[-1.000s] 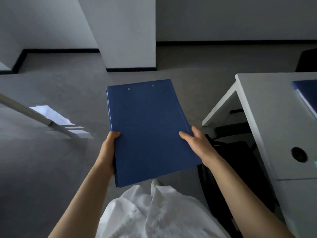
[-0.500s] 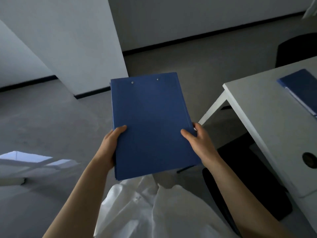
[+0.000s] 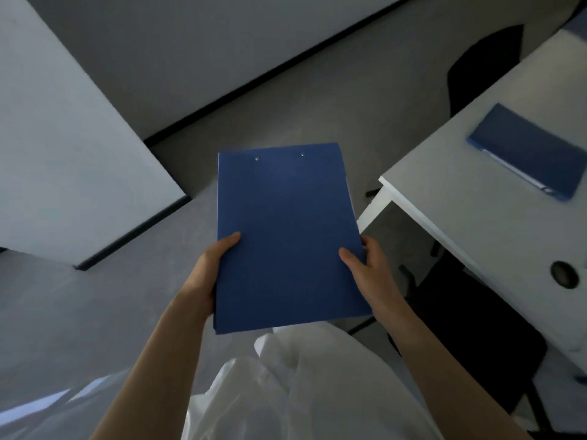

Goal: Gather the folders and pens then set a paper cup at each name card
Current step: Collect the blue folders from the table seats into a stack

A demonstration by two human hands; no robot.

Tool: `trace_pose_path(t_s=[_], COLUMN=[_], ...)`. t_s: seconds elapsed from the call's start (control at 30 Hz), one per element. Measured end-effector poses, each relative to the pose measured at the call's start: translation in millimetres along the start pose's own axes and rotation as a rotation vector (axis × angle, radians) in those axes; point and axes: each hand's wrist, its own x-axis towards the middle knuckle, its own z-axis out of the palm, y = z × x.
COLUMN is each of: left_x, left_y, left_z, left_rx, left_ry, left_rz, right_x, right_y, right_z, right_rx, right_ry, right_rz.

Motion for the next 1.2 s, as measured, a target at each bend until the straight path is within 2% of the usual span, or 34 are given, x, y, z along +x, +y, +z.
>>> trace_pose_path(t_s=[0.3,0.47,0.6,0.8,1.03,1.2], left_x=[130,196,235,306,391,437], left_y=[118,186,221,279,374,425], left_z=[79,127,165,221,284,331], left_rx=[0.167,0.250,0.275,0.370,0.544,0.629], left_ry=[-0.103,-0.197,-0.126,-0.169,-0.341,-0.428], left_rz=[0.048,-0.010,-0.034,0.043,0.059,-0.015], right_x=[145,220,264,336,416,455], right_y=[-62,-102,-123,-152,-189,-213], right_z=[-27,-52,-60,-71,-72,-76], right_rx=[0.041,0.008,-0.026,0.008,0.168,0.253], right_ry=[0.122,0.192,0.240,0.374,0.534,0.646], right_rz=[-0.014,-0.036,-0.027,0.037,0.104,0.161])
